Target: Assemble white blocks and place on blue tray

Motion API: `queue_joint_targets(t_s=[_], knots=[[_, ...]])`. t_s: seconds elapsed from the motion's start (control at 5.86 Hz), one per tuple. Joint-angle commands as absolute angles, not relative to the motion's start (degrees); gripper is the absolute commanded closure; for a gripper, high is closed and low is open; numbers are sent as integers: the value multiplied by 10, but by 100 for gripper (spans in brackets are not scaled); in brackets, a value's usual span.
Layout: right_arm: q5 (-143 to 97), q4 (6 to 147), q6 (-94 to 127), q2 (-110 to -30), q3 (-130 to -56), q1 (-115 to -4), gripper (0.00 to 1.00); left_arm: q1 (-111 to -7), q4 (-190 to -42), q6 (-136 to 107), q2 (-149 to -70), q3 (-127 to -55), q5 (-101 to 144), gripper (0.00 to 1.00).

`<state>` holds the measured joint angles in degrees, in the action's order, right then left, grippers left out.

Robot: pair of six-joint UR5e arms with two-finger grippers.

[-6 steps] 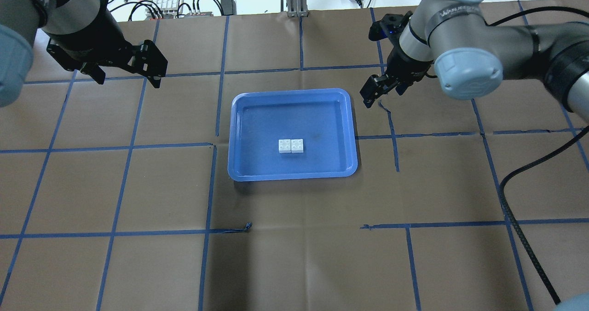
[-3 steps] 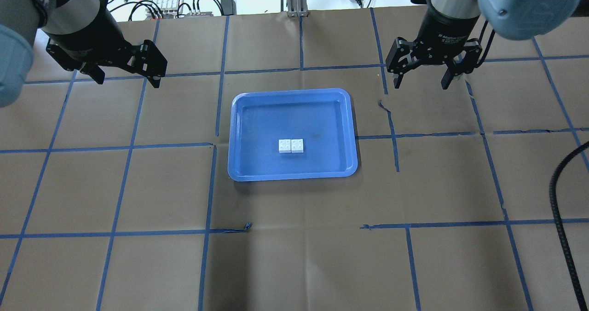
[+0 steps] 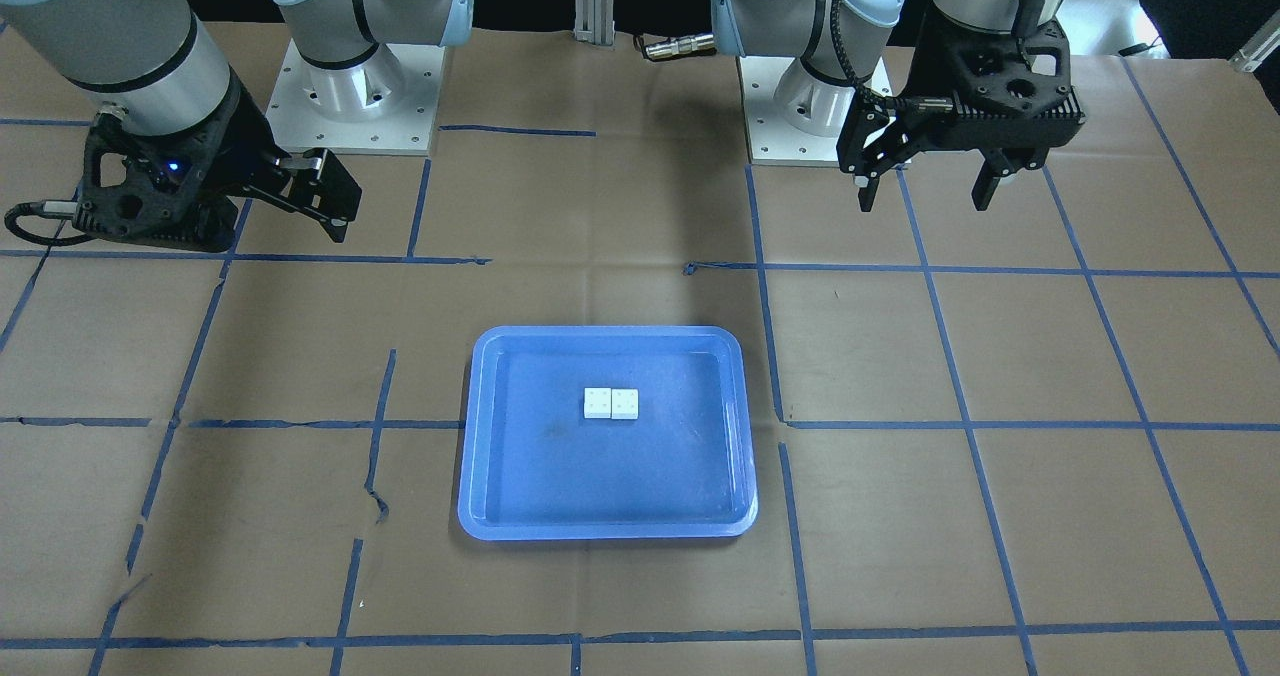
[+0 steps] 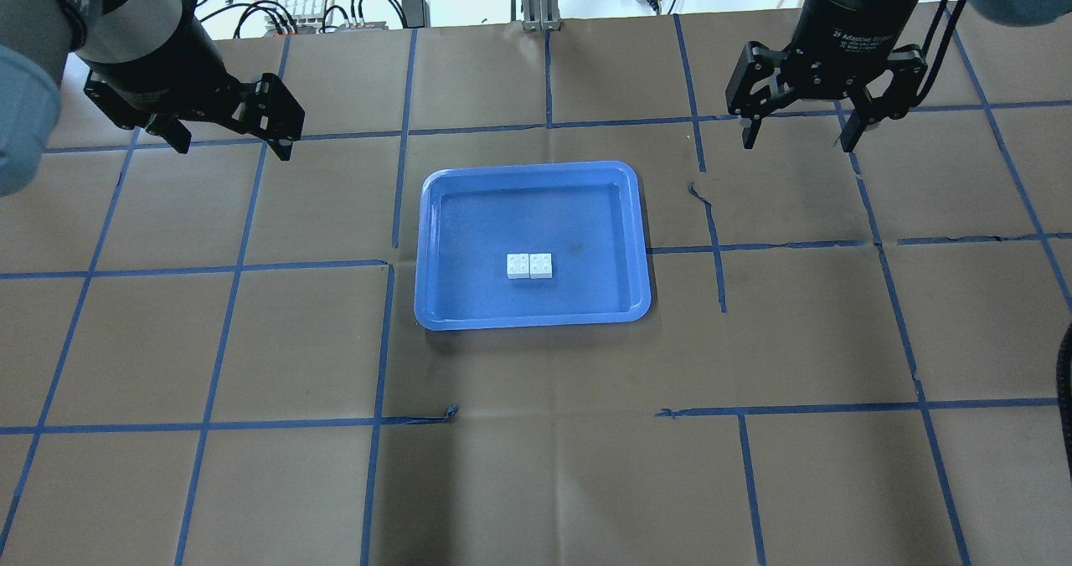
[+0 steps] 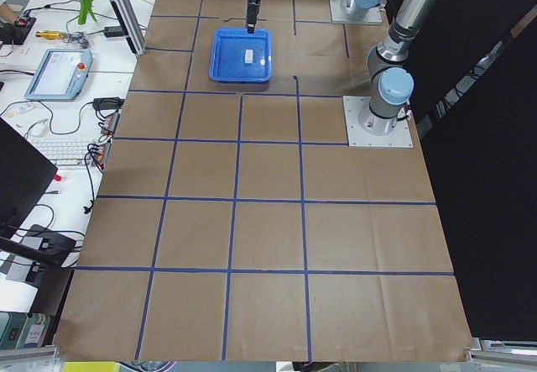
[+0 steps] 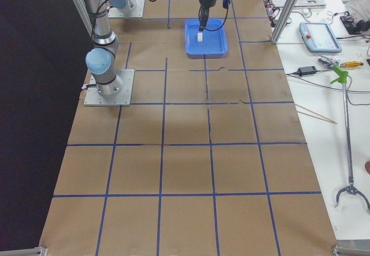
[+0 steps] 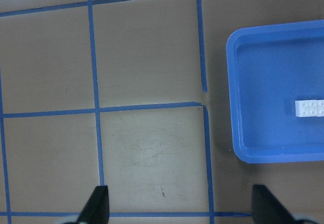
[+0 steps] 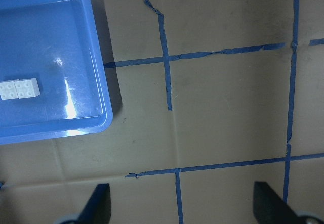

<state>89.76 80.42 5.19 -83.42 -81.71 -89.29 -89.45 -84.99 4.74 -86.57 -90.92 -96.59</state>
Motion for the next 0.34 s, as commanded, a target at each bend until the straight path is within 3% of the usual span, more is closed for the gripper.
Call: queue_joint_targets(t_s=[0.0,0.17], knots=[[897,803,52,-834,-819,-893,0,-894,-850,47,-866,-909,-966,1],[896,802,52,-834,-820,-893,0,-895,-851,47,-866,-909,-966,1]])
